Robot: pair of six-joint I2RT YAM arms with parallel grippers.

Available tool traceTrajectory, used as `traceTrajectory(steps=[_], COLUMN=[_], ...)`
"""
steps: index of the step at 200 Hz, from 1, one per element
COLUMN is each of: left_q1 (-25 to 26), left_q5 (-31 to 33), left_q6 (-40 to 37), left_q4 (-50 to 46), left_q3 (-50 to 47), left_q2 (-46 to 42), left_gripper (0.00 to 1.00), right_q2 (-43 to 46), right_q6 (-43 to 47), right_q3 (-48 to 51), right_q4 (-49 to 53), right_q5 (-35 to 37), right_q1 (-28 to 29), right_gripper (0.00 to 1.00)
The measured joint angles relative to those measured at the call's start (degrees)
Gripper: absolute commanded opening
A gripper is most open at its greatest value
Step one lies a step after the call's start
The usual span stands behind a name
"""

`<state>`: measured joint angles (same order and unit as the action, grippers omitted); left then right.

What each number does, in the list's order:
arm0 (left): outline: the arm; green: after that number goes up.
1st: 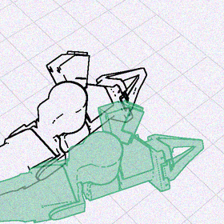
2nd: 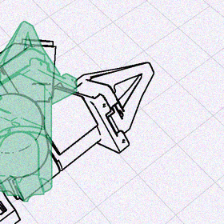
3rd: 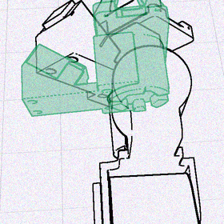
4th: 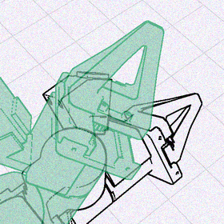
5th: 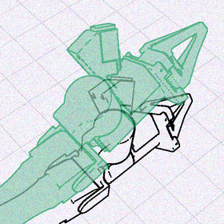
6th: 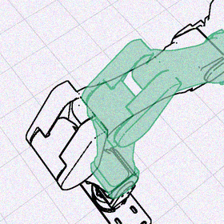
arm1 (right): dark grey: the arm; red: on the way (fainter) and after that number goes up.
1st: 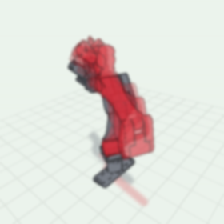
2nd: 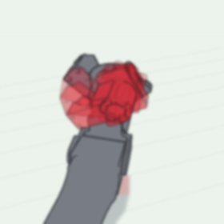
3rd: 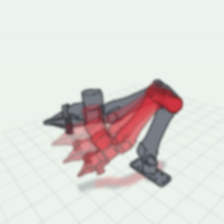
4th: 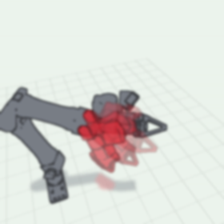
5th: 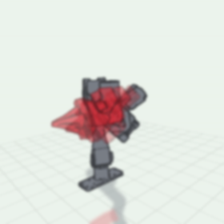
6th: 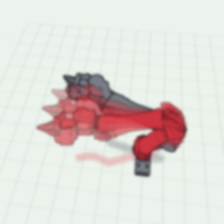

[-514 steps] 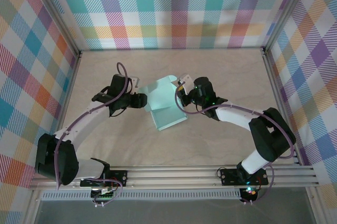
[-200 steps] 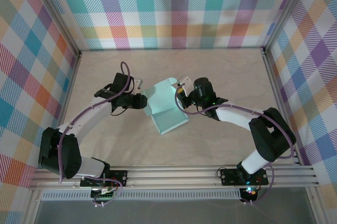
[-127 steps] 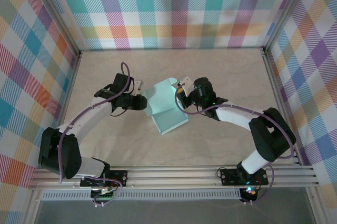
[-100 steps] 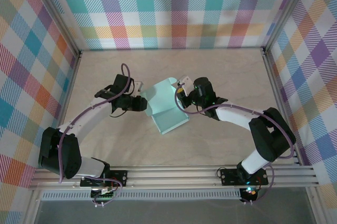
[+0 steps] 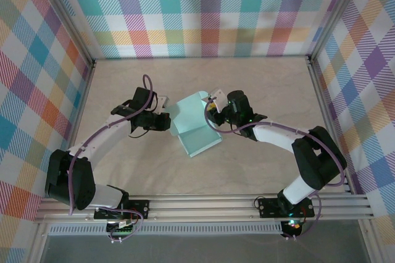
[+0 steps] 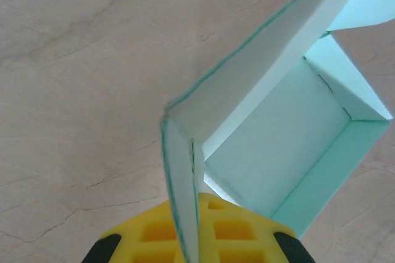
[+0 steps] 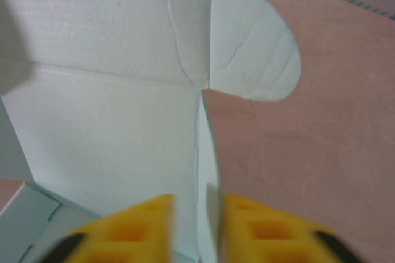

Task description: Fold the paper box

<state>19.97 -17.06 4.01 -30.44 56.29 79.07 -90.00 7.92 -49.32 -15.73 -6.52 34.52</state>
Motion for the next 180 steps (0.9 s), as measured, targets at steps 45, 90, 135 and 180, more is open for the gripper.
traceTrajectory(steps=[45, 90, 135, 180], left_q1=[0.6, 2.6, 3.1, 3.1], left_q5=[1.9, 4.2, 4.3, 4.0], left_q6=[-4.3, -10.4, -14.5, -16.1], left_q4=[-0.7, 0.8, 2.3, 2.3], left_q3=[-0.2, -3.1, -3.8, -3.8], left_q2=[-2.6, -5.3, -5.5, -5.4], left_gripper=[0.0, 0.0, 0.0, 0.0], right_q2=[1.6, 2.4, -2.6, -9.7], right_q6=[1.7, 6.3, 13.2, 18.0], right_q3=[-8.1, -18.7, -29.1, -33.7], right_q4=[14.2, 31.3, 47.8, 57.1], right_q5=[-0.1, -3.6, -9.9, -13.9], right_q1=[-0.5, -3.1, -5.7, -6.2], right_gripper=[0.77, 0.8, 0.73, 0.49])
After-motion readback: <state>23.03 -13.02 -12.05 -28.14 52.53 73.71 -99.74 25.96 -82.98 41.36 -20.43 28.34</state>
